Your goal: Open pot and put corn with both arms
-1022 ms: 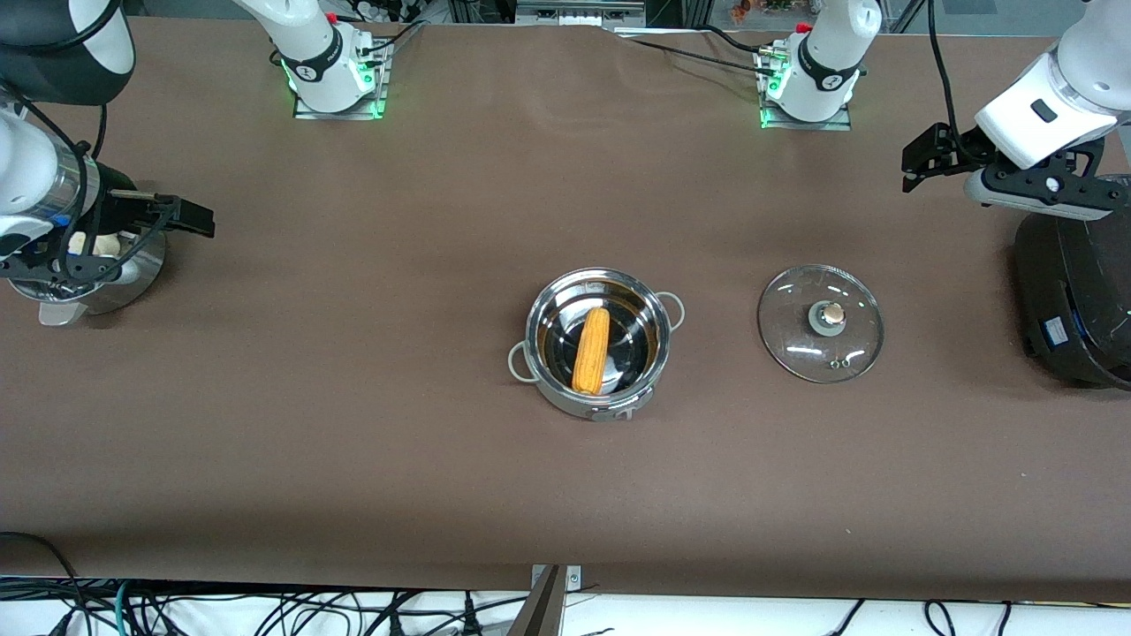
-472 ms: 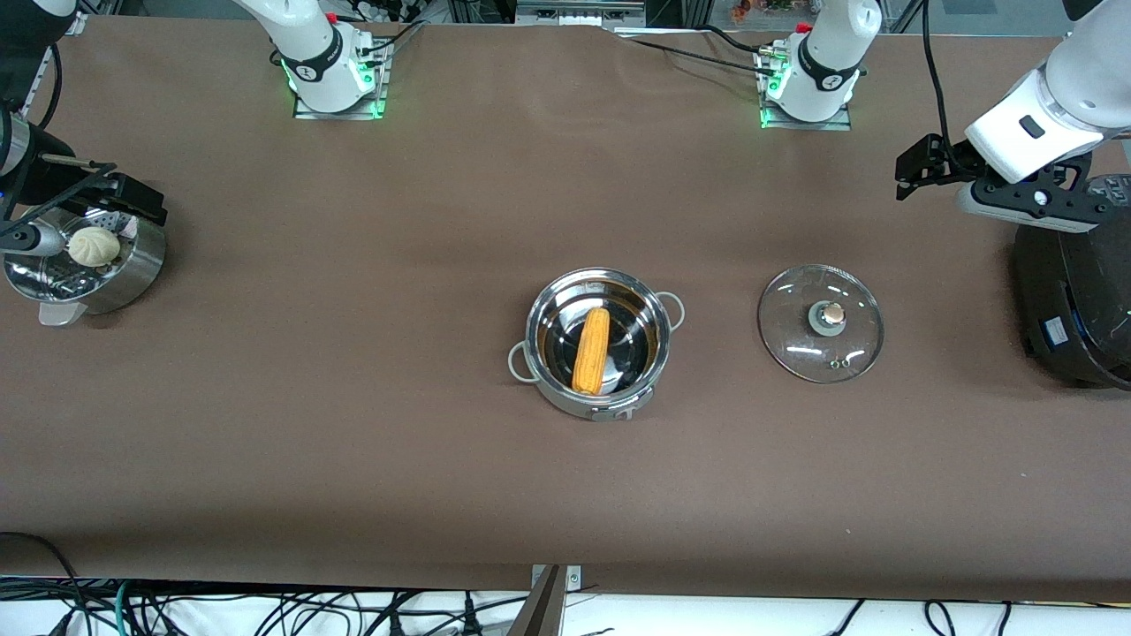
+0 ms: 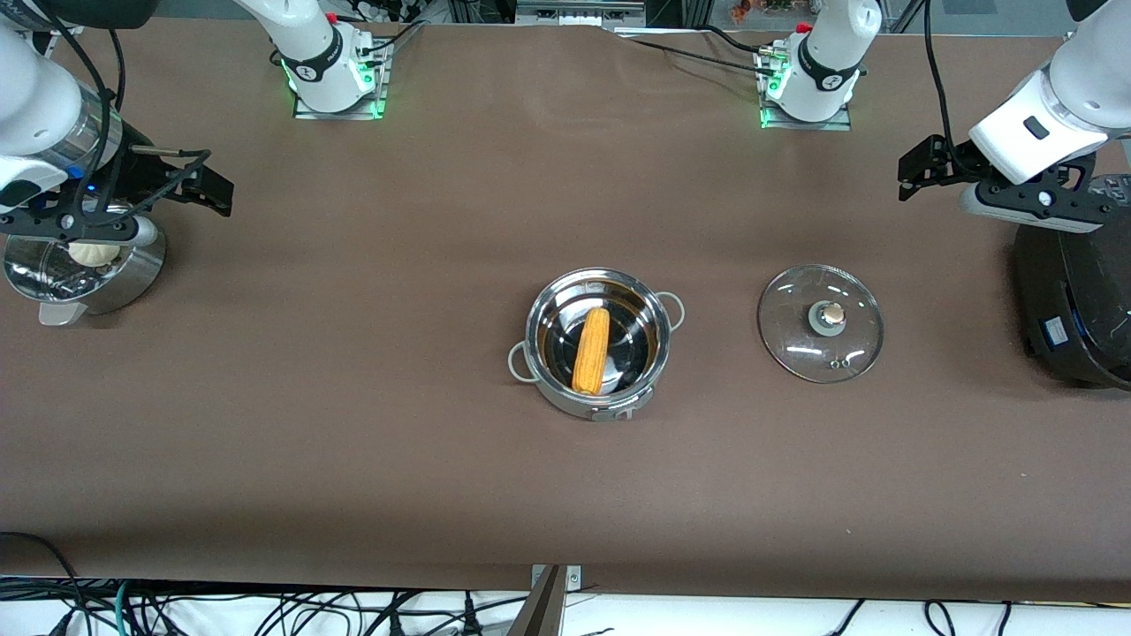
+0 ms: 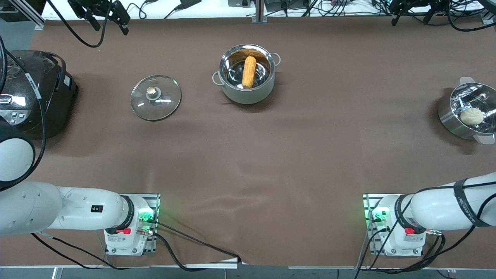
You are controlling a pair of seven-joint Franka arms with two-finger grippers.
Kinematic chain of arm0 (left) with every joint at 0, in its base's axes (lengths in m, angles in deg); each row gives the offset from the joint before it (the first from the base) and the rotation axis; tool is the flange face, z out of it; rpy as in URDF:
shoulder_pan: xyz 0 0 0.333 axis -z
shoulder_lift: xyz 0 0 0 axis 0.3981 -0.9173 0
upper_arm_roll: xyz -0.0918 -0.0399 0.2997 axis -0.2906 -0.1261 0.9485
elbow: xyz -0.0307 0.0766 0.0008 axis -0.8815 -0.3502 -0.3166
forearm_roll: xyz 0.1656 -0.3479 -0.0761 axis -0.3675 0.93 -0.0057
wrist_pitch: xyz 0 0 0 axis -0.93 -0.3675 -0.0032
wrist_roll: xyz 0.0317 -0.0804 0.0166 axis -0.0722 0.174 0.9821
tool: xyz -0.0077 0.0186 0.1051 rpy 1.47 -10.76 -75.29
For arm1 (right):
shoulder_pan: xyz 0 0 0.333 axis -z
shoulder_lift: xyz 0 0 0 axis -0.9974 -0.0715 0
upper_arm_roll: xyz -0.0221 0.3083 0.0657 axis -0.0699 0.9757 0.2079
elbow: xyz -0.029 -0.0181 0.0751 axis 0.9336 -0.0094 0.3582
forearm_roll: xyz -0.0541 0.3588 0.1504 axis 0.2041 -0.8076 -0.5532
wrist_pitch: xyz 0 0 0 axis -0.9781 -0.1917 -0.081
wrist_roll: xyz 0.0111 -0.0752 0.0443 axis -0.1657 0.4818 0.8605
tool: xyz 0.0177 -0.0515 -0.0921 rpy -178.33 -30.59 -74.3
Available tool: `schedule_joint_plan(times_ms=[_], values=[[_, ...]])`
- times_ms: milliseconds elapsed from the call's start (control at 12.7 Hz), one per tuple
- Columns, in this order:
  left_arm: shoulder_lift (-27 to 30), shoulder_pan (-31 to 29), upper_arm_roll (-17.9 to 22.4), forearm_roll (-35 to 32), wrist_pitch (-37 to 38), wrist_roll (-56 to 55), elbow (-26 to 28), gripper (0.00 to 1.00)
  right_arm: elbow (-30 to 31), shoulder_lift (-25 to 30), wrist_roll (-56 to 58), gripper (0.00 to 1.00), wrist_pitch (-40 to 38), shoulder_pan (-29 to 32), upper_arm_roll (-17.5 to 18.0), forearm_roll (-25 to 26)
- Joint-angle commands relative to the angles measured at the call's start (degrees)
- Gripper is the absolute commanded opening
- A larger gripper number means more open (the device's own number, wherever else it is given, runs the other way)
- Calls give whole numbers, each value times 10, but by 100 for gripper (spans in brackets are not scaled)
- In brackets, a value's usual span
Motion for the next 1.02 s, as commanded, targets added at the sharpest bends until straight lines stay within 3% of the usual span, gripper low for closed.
schedule_joint_plan(times_ms=[0, 944], values=[[1, -2, 1, 14, -5, -4, 0, 100, 5, 7, 3, 100, 4, 39, 13, 2], [1, 0, 1, 13, -5, -5, 0, 100, -2, -17, 5, 100, 5, 50, 5, 1]])
